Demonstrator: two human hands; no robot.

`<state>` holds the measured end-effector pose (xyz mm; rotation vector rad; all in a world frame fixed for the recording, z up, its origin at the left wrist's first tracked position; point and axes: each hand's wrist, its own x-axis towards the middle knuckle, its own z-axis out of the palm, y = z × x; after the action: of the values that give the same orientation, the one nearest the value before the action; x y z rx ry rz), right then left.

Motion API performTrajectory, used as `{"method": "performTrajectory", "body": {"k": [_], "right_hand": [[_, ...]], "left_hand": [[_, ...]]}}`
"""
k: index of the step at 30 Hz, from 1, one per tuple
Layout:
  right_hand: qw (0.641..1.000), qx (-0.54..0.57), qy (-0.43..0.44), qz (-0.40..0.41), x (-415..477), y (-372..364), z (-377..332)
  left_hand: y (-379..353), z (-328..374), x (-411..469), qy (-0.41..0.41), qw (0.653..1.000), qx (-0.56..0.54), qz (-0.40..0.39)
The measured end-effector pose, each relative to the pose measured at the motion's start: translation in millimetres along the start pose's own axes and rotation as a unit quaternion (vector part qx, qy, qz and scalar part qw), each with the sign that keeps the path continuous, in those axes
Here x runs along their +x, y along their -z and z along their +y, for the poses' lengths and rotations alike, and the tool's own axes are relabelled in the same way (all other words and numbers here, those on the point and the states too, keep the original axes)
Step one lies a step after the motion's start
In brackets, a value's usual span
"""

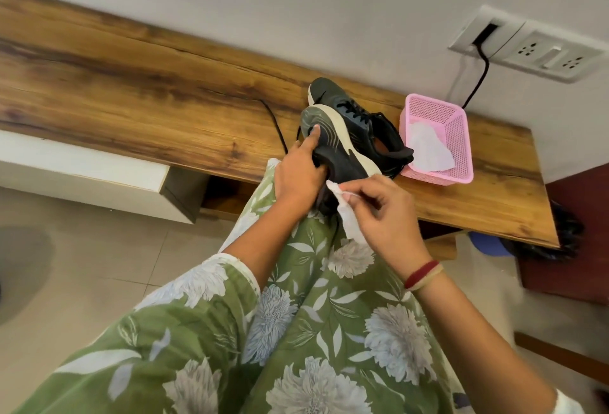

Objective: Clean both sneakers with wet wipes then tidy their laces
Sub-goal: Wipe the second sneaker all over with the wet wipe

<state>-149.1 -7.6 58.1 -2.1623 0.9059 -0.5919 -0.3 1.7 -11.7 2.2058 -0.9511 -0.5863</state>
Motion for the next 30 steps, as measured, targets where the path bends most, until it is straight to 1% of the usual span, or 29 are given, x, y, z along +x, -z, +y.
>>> {"method": "performTrajectory", "body": {"k": [3, 5, 7, 10, 11, 14, 16, 18, 20, 22, 25, 27, 30], "right_hand": [[0.993, 0.094, -0.065, 0.034, 3, 11, 2], [0.978, 0.165, -0.114, 0.051, 3, 16, 4], [0.962, 0.219, -0.146, 0.074, 3, 21, 7], [0.938, 0.268, -0.192, 0.106, 4, 29, 15], [0.931, 0.278, -0.208, 0.117, 4, 31, 17], [0.911, 0.304, -0.238, 0.142, 5, 37, 23], [0.907, 0.315, -0.24, 0.147, 5, 41, 24], [0.905, 0.318, -0.241, 0.15, 5, 43, 24], [0.902, 0.323, -0.242, 0.152, 3, 42, 24], [0.897, 0.333, -0.248, 0.149, 3, 39, 22], [0.897, 0.335, -0.257, 0.133, 2, 34, 22], [0.896, 0.334, -0.267, 0.118, 2, 31, 21], [0.891, 0.339, -0.283, 0.106, 2, 27, 21]], "left_hand": [[0, 5, 8, 0.001, 1.0, 0.003, -0.015], [4, 11, 13, -0.015, 1.0, -0.018, -0.014], [12, 15, 20, -0.047, 0.998, -0.038, -0.012], [38, 20, 39, -0.116, 0.991, -0.059, -0.019], [52, 22, 46, -0.142, 0.987, -0.064, -0.04], [105, 36, 63, -0.22, 0.963, -0.056, -0.146], [134, 45, 77, -0.26, 0.945, 0.012, -0.196], [148, 51, 88, -0.29, 0.923, 0.059, -0.245], [149, 52, 95, -0.3, 0.903, 0.082, -0.297], [144, 50, 97, -0.3, 0.881, 0.128, -0.343], [130, 44, 96, -0.31, 0.847, 0.187, -0.389], [119, 38, 94, -0.304, 0.832, 0.184, -0.426], [107, 35, 94, -0.283, 0.82, 0.167, -0.468]]}}
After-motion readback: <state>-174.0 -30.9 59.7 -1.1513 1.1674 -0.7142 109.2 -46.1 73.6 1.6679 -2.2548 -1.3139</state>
